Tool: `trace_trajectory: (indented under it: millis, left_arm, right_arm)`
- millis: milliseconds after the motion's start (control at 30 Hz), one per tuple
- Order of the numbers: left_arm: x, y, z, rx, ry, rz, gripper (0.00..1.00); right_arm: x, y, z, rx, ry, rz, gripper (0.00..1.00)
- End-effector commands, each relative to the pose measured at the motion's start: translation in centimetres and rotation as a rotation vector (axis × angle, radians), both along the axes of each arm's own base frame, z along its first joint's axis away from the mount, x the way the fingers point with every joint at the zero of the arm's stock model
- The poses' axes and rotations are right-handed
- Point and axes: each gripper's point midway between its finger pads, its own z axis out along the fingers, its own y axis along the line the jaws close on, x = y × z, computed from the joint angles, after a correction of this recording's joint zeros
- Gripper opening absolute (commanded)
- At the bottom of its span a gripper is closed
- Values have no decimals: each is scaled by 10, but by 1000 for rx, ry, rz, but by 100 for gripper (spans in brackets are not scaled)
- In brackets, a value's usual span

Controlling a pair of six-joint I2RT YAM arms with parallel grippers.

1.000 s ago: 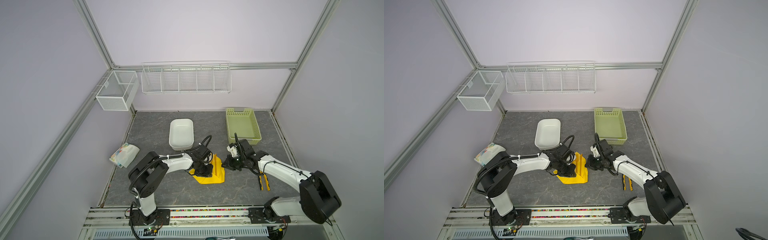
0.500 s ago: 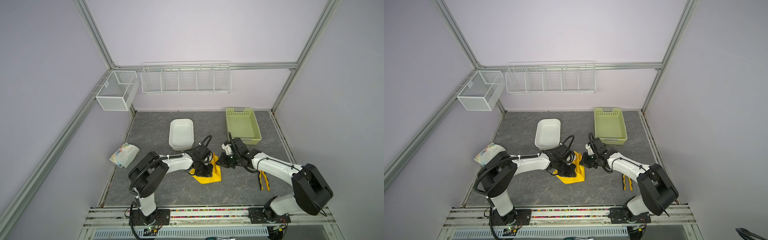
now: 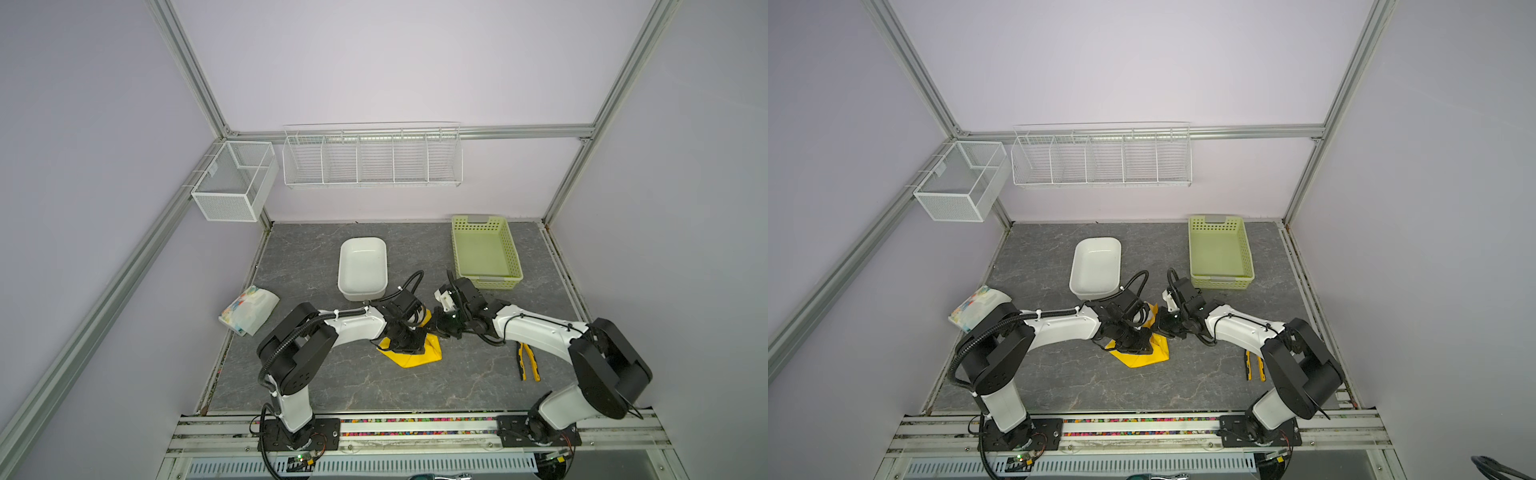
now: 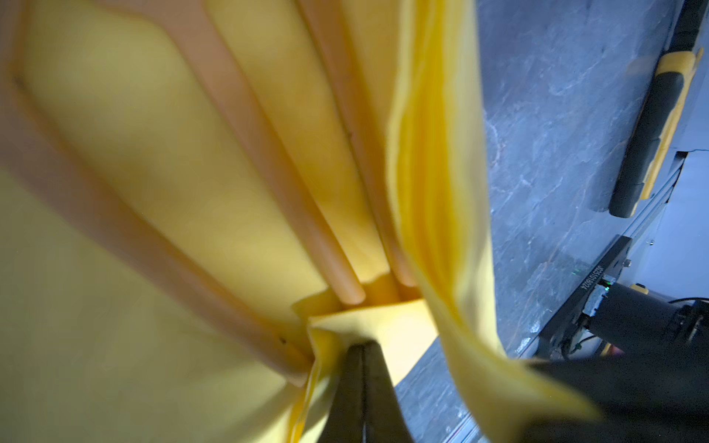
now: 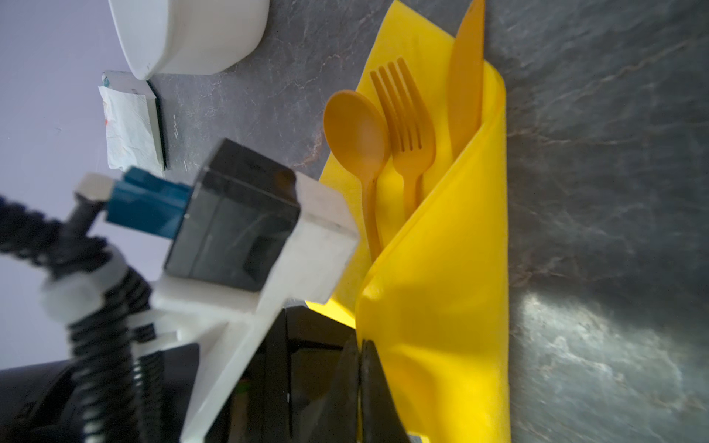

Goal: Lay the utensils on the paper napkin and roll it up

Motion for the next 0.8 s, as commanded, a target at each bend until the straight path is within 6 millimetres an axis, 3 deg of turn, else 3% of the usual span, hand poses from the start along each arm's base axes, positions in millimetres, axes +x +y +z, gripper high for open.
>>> trace_trajectory:
  millis: [0, 300, 767]
  left_arm:
    - [-4, 2, -10, 14, 19, -3, 0]
    - [-4, 2, -11, 16, 20, 1, 0]
    - [-2, 6, -3, 20, -3, 8, 0]
  right_arm:
    - [7, 5, 0, 12, -4, -32, 7]
    - [8, 15, 1, 68, 6, -41, 7]
    - [-5, 21, -17, 73, 48, -33, 7]
